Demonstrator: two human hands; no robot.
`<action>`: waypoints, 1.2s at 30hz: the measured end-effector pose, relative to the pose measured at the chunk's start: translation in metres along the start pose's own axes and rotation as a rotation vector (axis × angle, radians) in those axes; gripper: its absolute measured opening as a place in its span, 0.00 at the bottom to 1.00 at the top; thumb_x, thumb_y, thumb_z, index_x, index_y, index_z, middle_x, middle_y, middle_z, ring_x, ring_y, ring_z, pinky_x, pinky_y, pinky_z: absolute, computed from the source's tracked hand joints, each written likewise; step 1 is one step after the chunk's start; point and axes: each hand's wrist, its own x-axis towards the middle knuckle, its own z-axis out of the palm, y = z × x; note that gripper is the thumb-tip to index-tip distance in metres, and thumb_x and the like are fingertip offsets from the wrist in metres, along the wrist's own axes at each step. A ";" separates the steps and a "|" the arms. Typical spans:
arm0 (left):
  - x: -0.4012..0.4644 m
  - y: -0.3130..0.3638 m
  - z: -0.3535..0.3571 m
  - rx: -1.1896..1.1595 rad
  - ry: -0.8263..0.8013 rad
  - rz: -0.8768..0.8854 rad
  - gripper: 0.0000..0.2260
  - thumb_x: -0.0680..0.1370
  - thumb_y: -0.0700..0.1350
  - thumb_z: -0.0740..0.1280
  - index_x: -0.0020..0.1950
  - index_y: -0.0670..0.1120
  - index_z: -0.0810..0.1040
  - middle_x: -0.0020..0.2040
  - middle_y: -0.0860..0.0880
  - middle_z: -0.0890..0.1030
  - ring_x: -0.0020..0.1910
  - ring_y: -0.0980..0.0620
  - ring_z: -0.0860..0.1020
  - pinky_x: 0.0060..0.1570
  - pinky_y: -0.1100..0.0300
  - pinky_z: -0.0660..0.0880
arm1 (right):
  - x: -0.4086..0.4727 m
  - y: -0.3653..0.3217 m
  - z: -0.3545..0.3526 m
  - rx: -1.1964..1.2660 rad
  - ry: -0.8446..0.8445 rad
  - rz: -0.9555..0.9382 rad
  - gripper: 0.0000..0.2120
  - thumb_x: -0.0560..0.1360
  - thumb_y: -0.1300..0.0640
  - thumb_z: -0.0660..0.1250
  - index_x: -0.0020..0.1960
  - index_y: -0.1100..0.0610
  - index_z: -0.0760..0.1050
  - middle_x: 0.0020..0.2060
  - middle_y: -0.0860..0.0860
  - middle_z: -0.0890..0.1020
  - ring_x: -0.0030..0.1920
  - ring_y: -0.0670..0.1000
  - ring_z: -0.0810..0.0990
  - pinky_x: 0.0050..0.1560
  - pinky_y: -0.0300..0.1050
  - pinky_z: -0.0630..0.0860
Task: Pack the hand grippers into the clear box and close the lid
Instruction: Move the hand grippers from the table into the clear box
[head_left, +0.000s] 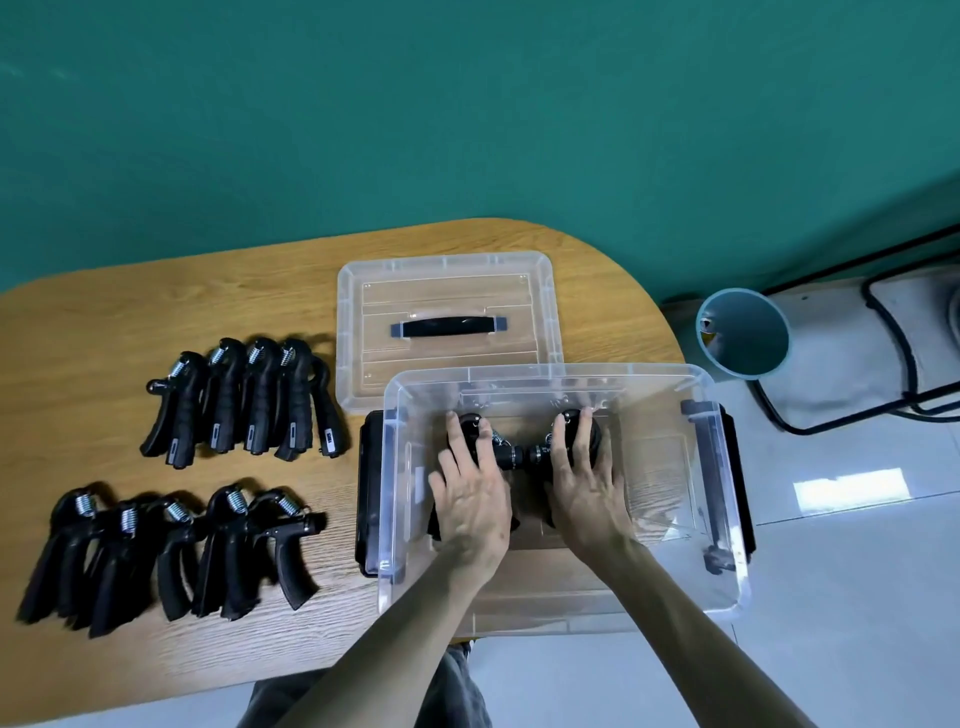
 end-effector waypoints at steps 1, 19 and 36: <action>0.000 -0.001 0.001 0.004 0.007 0.005 0.33 0.71 0.39 0.73 0.75 0.46 0.66 0.78 0.36 0.61 0.54 0.42 0.75 0.47 0.50 0.73 | 0.000 0.000 0.001 -0.005 -0.010 -0.001 0.44 0.80 0.51 0.63 0.80 0.58 0.33 0.77 0.62 0.30 0.78 0.70 0.41 0.70 0.65 0.64; -0.032 -0.026 -0.118 -0.166 0.257 0.293 0.21 0.84 0.51 0.53 0.76 0.48 0.62 0.78 0.47 0.62 0.76 0.46 0.62 0.72 0.48 0.64 | -0.039 -0.084 -0.078 0.080 0.465 -0.018 0.21 0.80 0.52 0.56 0.72 0.54 0.65 0.72 0.61 0.69 0.68 0.65 0.71 0.62 0.62 0.73; -0.027 -0.277 -0.230 -0.228 0.290 0.002 0.23 0.84 0.58 0.47 0.79 0.52 0.56 0.77 0.50 0.64 0.70 0.48 0.69 0.67 0.48 0.68 | -0.041 -0.331 -0.097 0.121 0.302 -0.284 0.25 0.84 0.42 0.44 0.80 0.43 0.44 0.81 0.50 0.48 0.73 0.60 0.64 0.70 0.62 0.66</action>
